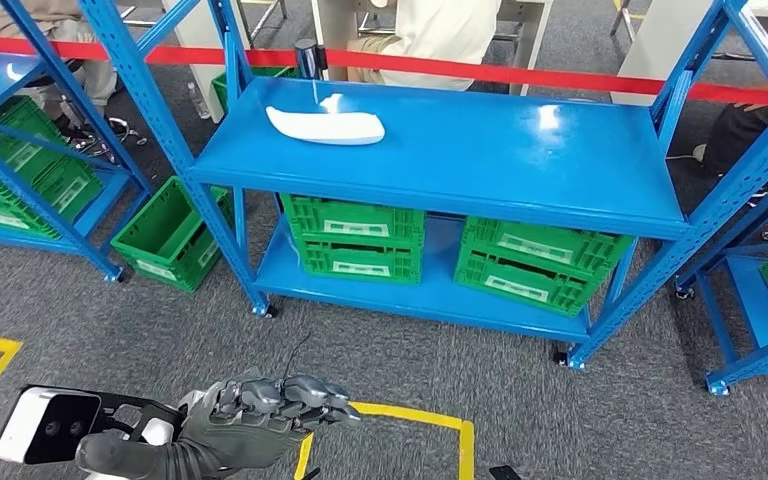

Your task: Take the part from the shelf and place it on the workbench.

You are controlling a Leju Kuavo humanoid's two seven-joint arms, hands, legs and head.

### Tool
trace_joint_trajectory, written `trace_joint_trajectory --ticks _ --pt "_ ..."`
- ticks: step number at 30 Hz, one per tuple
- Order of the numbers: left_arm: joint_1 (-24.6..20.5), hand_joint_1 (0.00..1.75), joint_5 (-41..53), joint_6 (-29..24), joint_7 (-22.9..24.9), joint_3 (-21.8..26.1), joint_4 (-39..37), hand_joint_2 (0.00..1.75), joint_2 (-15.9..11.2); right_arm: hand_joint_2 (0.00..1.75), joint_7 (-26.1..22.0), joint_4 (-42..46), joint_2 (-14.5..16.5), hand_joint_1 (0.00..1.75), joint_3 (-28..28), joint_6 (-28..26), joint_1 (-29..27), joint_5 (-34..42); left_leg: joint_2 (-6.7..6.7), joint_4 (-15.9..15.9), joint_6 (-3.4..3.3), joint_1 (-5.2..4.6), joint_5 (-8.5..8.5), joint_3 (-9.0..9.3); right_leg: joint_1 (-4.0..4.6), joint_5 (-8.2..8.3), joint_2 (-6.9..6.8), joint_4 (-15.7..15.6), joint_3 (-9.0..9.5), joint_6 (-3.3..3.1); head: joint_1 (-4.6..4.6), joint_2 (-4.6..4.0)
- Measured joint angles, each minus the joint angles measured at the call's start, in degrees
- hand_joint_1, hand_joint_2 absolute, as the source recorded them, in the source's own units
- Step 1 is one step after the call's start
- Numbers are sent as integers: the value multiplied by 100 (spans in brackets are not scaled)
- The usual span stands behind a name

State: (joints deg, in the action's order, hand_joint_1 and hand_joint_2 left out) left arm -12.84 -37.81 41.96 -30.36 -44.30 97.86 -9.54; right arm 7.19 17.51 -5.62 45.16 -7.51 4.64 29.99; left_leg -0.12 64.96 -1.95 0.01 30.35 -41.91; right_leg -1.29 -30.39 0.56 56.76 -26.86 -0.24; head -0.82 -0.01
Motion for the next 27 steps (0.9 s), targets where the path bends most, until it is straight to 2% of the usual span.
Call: trace_joint_trajectory --ticks 1,2,3,4,5,6,7,8,9,10,11,12,13,14,15,16,17,18,20,22,23,25,26,27 --pt "7 0 -1 -3 -1 2 0 0 -7 0 1 -1 15 0 -1 -2 2 0 -23 -346 -99 -55 -473 35 16 -83 12 -18 86 15 5 0" --pt "12 0 1 -5 -2 7 5 0 -16 0 1 -1 33 0 -1 -1 7 0 -54 -599 -176 -106 -871 83 26 -161 14 -59 168 32 10 0" --pt "17 0 3 -7 -3 12 17 0 -24 0 0 -1 51 0 -1 -1 13 2 -86 -770 -227 -147 -1134 143 36 -199 20 -86 278 61 14 0" --pt "16 0 4 -8 -7 17 29 0 -28 0 0 -1 52 0 0 -1 25 2 -116 -833 -242 -162 -1169 234 56 -180 27 -82 360 123 12 1" --pt "14 0 7 -8 -8 19 44 0 -29 0 -2 0 55 0 1 1 36 3 -128 -890 -253 -148 -1121 359 60 -112 22 21 377 199 7 1" --pt "10 0 9 -7 -10 17 53 0 -26 0 -2 0 55 0 2 0 43 4 -124 -947 -270 -136 -1075 493 61 3 21 282 304 267 5 -1" --pt "8 0 11 -7 -13 15 56 0 -23 0 -2 0 54 0 2 -1 52 4 -121 -983 -295 -123 -1027 616 56 96 18 643 109 311 4 -1" --pt "11 0 16 -6 -12 11 57 0 -21 0 -2 0 50 0 2 -1 59 4 -120 -1011 -311 -111 -972 726 52 105 13 1050 -150 301 5 -1" --pt "13 0 20 -6 -12 8 56 0 -20 0 -2 -1 42 0 2 -2 60 4 -119 -1016 -324 -113 -898 805 47 1 8 1405 -410 244 9 -1" --pt "16 0 22 -6 -11 7 55 0 -20 0 -1 -1 32 0 2 -2 58 4 -131 -1018 -327 -113 -822 873 42 -200 8 1628 -649 180 14 1" --pt "22 0 24 -6 -11 4 54 0 -21 0 -1 -2 19 0 2 -3 53 4 -145 -1020 -320 -113 -748 945 35 -427 6 1713 -835 136 18 1" --pt "25 0 25 -6 -11 2 54 0 -22 0 0 -4 9 0 2 -3 45 4 -158 -1020 -308 -113 -677 1017 28 -587 4 1649 -949 140 21 1" --pt "28 0 25 -6 -11 1 53 0 -22 0 0 -5 2 0 2 -3 41 4 -168 -1019 -290 -113 -614 1090 18 -602 2 1432 -984 191 23 1" --pt "29 0 26 -6 -11 -2 52 0 -22 0 0 -6 -3 0 2 -3 38 4 -174 -1017 -267 -112 -555 1163 8 -457 -2 1081 -942 285 23 1" --pt "31 0 26 -6 -11 -3 52 0 -21 0 0 -7 -8 0 2 -3 36 4 -177 -1015 -239 -113 -496 1216 -1 -182 -8 675 -850 387 25 1" --pt "31 0 26 -6 -11 -6 52 0 -21 0 0 -7 -11 0 2 -3 34 4 -181 -1004 -208 -121 -428 1274 -6 90 -21 325 -756 438 23 0" --pt "31 0 26 -6 -11 -8 52 0 -21 0 0 -7 -14 0 2 -3 36 4 -185 -999 -174 -129 -361 1314 2 281 -40 89 -675 426 22 0" --pt "29 0 26 -6 -11 -8 54 0 -21 0 0 -7 -16 0 2 -3 37 4 -189 -985 -135 -136 -306 1353 12 391 -53 -22 -616 360 18 0" --pt "25 0 26 -6 -11 -8 55 0 -21 0 0 -7 -12 0 2 -3 38 4 -181 -881 -70 -139 -256 1401 17 420 -57 -61 -518 161 9 1" --pt "21 0 26 -6 -12 -7 55 0 -24 0 0 -8 -9 0 2 -3 37 4 -123 -576 -13 -120 -234 1305 -12 439 -52 -71 -387 29 0 1" --pt "20 0 25 -6 -13 -5 56 0 -26 0 0 -9 -8 0 2 -3 40 4 -87 -318 26 -98 -178 1157 -23 419 -52 -70 -323 -13 -4 1" --pt "23 0 25 -6 -14 -4 55 0 -32 0 -1 -9 -14 0 2 -3 47 4 -34 339 112 -39 81 696 -15 342 -55 -68 -268 -44 -12 1" --pt "28 0 26 -4 -16 -4 55 0 -36 0 -2 -10 -15 0 2 -3 41 4 -24 603 149 -10 232 457 -13 297 -52 -66 -237 -38 -9 1" --pt "32 0 28 -2 -18 -4 54 0 -40 0 -4 -10 -15 0 2 -3 32 6 -13 726 171 13 324 279 -12 247 -49 -66 -193 -29 -11 1"
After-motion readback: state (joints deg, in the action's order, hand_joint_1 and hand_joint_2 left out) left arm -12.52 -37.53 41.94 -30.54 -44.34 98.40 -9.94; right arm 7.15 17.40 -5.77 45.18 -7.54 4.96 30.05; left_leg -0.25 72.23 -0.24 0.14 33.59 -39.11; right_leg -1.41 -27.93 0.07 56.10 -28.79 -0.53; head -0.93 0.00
